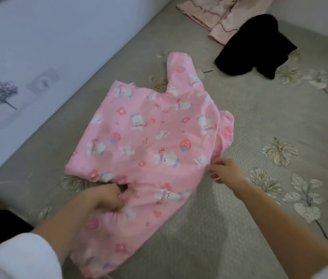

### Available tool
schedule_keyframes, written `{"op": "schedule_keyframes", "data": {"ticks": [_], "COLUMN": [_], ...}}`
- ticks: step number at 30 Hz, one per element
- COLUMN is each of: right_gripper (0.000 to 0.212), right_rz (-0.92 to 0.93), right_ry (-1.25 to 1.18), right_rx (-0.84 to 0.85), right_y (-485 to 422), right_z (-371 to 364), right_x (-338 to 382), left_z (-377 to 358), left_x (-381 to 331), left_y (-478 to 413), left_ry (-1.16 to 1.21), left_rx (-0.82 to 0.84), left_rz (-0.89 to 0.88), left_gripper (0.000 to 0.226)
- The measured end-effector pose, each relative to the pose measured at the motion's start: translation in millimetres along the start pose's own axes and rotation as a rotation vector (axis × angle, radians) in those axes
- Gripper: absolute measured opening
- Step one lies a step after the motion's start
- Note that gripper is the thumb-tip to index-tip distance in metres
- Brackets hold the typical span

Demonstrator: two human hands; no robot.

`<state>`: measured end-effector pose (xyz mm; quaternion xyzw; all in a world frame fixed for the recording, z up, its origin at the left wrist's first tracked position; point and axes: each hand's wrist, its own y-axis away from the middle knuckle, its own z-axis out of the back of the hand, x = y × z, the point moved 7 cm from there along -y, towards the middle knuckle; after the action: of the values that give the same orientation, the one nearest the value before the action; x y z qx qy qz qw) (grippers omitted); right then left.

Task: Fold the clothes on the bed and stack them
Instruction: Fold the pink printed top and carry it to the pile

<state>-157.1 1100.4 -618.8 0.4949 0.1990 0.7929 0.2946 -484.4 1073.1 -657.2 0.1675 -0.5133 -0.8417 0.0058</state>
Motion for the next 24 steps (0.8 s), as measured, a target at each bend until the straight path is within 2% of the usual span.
{"op": "schedule_keyframes", "data": {"ticks": [2, 5, 7, 9, 11, 13, 14, 16, 18, 21, 24], "right_gripper": [0.011, 0.022, 0.037, 0.054, 0.054, 0.039, 0.034, 0.039, 0.043, 0.04, 0.032], "right_rz": [0.023, 0.065, -0.011, -0.195, -0.32, -0.29, -0.244, -0.167, -0.106, -0.007, 0.095], "right_ry": [0.037, 0.051, -0.047, -0.27, -0.478, -0.578, -0.588, -0.615, -0.67, -0.764, -0.811], "right_rx": [-0.112, -0.309, -0.409, -0.387, -0.178, -0.005, 0.009, -0.009, -0.018, -0.004, 0.006], "right_y": [-4.8, -7.9, -8.9, -8.5, -6.2, -2.9, -4.8, -8.5, -2.4, 17.8, 46.2], "right_z": [3.9, 2.9, -1.2, -14.4, -41.1, -59.1, -60.4, -57.6, -50.6, -31.7, -2.1], "right_x": [4.7, 4.5, -3.0, -15.5, -21.1, -7.7, 2.2, 27.0, 58.0, 99.9, 142.2], "left_z": [20.8, 50.3, 51.5, 42.6, 27.4, 11.5, 3.7, -10.8, -12.9, 13.8, 53.5], "left_x": [36.7, 83.6, 93.3, 86.0, 66.1, 38.8, 24.8, 3.0, -20.5, -71.3, -122.7], "left_y": [9.1, 31.2, 40.8, 41.2, 34.6, 22.8, 16.2, 3.8, 2.1, 20.4, 44.9], "left_ry": [-0.282, -0.271, -0.16, -0.047, -0.03, -0.13, -0.173, -0.136, 0.143, 0.747, 1.064], "left_rx": [-0.172, -0.582, -0.797, -0.885, -0.825, -0.732, -0.669, -0.5, -0.356, -0.265, -0.168], "left_rz": [0.155, 0.329, 0.273, 0.122, -0.029, -0.153, -0.198, -0.217, -0.228, -0.374, -0.452], "left_gripper": [0.031, 0.032, 0.04, 0.059, 0.079, 0.088, 0.087, 0.087, 0.089, 0.076, 0.06]}}
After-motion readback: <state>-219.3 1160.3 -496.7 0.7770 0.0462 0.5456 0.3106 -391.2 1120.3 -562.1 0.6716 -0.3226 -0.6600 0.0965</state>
